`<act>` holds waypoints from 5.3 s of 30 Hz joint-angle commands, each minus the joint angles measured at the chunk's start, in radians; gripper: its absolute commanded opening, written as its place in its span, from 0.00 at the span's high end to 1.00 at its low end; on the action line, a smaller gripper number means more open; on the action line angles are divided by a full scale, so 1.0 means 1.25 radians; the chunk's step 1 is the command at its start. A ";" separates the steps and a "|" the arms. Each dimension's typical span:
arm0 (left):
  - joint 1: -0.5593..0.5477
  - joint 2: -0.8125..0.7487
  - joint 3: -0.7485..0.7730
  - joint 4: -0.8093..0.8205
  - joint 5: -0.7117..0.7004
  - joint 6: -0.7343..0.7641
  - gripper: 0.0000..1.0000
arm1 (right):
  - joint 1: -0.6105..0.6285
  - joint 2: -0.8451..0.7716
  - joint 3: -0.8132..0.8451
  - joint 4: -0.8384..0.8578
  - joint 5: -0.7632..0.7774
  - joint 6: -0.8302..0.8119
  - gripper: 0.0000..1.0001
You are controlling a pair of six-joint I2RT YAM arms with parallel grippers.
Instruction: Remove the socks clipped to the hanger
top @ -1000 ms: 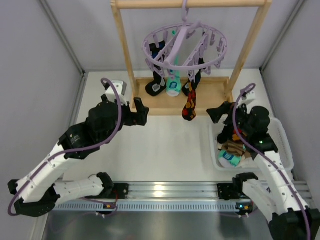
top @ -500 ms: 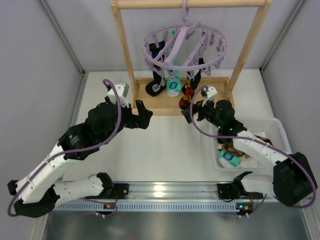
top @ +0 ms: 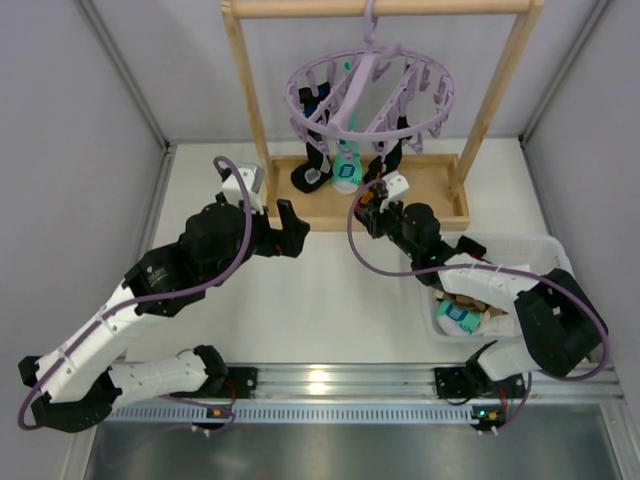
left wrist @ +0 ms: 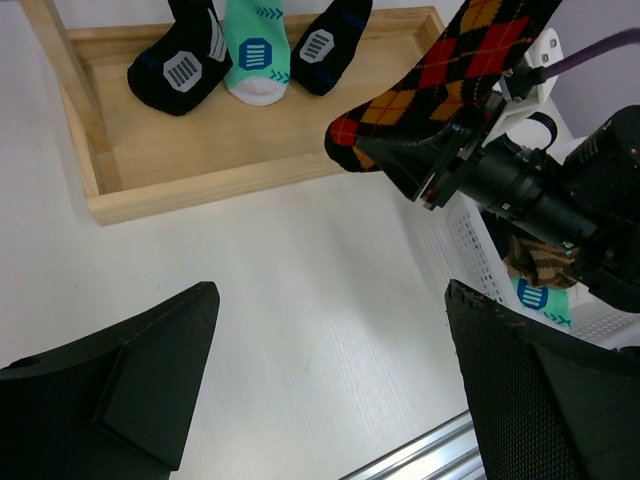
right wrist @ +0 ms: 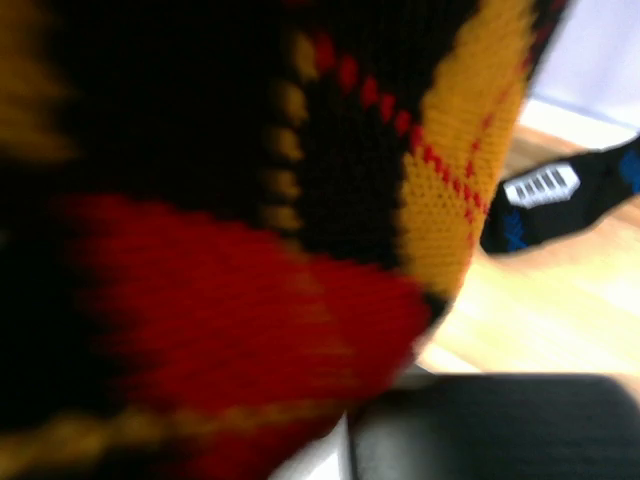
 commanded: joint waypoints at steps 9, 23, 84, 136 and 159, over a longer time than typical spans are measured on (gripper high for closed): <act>-0.001 0.115 0.209 0.013 -0.008 -0.016 0.02 | 0.149 -0.045 -0.011 0.156 0.203 -0.039 1.00; -0.020 0.450 0.584 0.013 0.023 0.135 0.02 | 0.287 -0.064 -0.009 0.099 0.338 0.028 1.00; -0.072 0.675 0.713 0.038 -0.269 0.237 0.35 | 0.386 -0.007 0.092 -0.002 0.387 -0.008 1.00; -0.061 0.480 0.480 0.080 -0.153 0.113 0.02 | -0.028 -0.474 0.255 -1.160 0.592 0.260 1.00; -0.060 0.121 0.025 0.084 -0.207 0.002 0.02 | -0.716 -0.622 -0.202 -0.724 0.051 0.534 1.00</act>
